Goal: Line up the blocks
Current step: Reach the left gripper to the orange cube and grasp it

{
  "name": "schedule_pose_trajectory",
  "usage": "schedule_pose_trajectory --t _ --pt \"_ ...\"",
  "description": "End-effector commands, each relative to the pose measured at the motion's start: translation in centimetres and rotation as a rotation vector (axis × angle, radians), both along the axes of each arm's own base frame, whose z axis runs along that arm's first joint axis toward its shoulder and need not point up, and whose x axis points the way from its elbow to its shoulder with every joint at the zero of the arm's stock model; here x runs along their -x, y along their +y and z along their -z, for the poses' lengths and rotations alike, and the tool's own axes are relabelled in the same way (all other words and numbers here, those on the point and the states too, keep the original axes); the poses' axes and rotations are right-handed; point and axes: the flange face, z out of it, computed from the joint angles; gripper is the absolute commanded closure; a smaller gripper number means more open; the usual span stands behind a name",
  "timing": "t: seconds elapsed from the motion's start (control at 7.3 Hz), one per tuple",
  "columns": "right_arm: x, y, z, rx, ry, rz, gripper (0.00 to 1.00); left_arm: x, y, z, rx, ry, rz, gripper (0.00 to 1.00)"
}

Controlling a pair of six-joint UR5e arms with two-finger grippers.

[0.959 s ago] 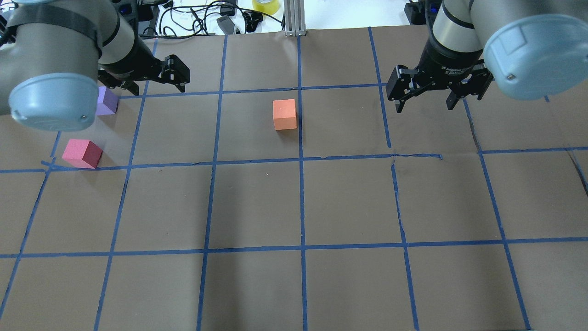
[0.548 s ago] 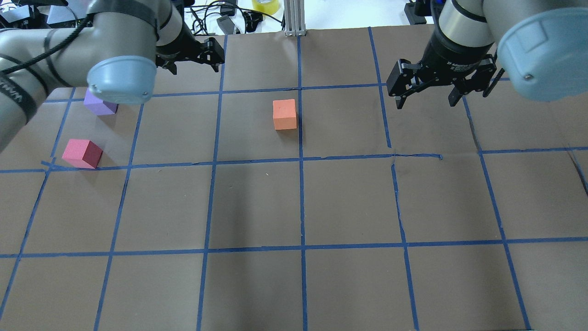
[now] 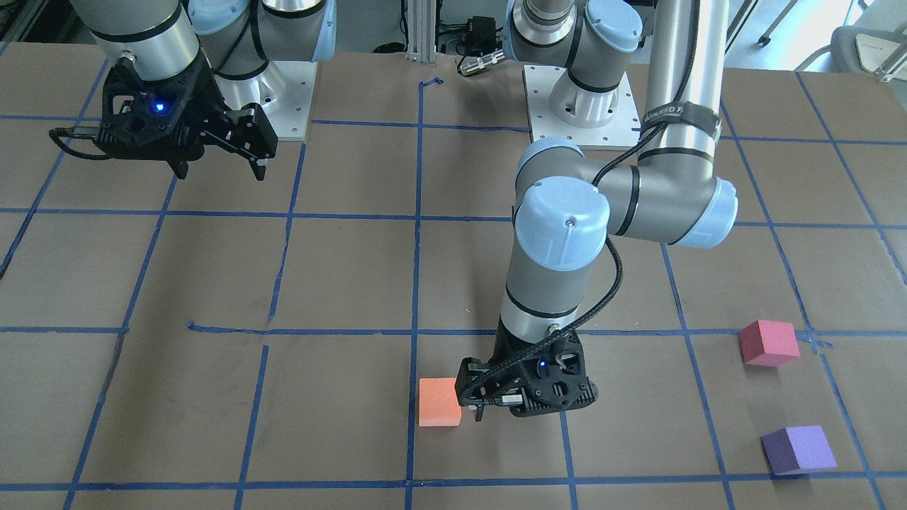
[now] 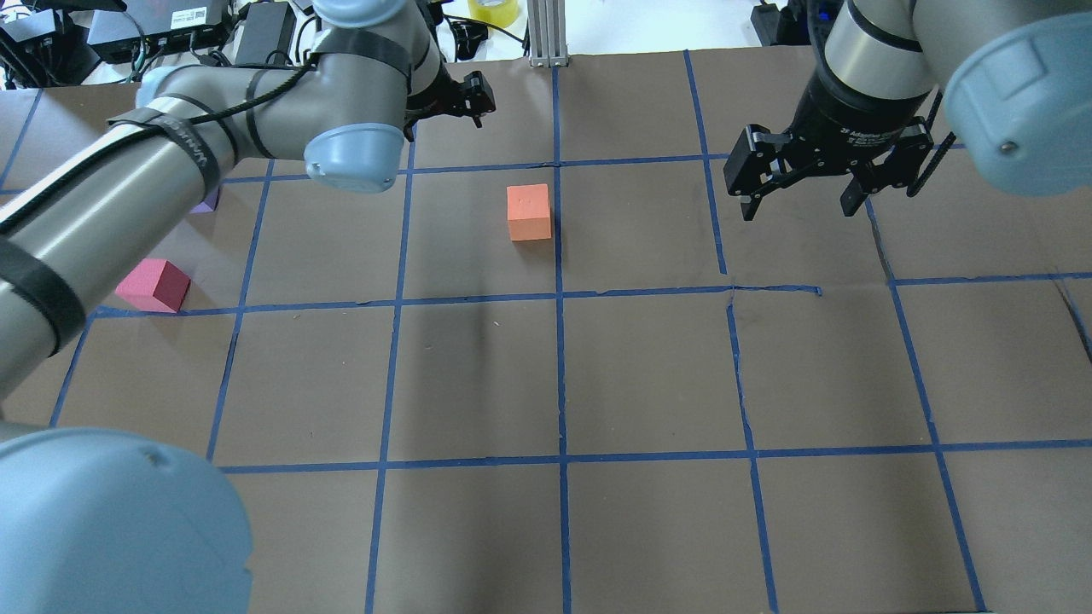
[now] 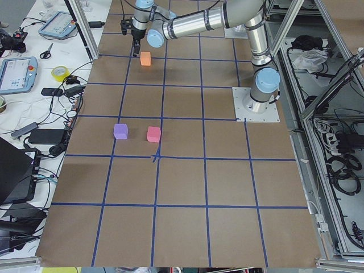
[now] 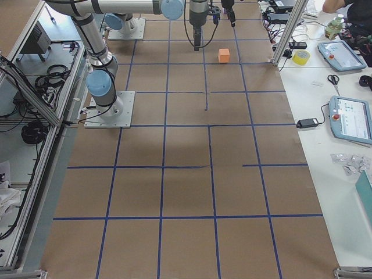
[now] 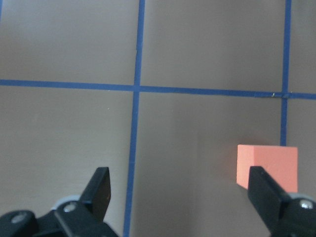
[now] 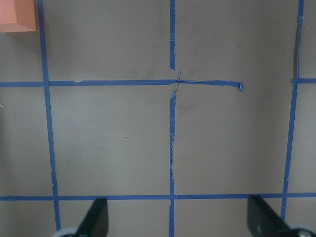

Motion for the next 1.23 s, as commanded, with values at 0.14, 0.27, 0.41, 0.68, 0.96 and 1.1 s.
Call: schedule_pose_trajectory --t 0.14,0.27,0.41,0.68,0.96,1.1 --pt "0.0 -0.2 -0.1 0.014 0.005 -0.045 0.00 4.3 -0.3 6.9 -0.018 -0.005 -0.004 0.00" --pt "0.1 -0.2 -0.1 0.017 0.006 -0.080 0.00 5.8 0.2 7.9 -0.026 -0.005 0.007 0.00" --pt "0.1 -0.2 -0.2 0.017 0.006 -0.081 0.00 7.2 0.9 8.5 -0.032 0.006 -0.006 0.00" --pt "0.1 -0.2 -0.2 0.017 0.006 -0.079 0.00 8.1 1.5 10.3 -0.058 0.011 -0.032 0.00" --pt "0.0 -0.2 -0.2 0.019 0.005 -0.079 0.00 8.2 1.9 14.1 -0.110 -0.021 -0.030 0.27" --pt "0.0 -0.3 -0.1 0.019 0.005 -0.079 0.00 8.3 2.2 13.5 -0.122 -0.019 -0.052 0.99"
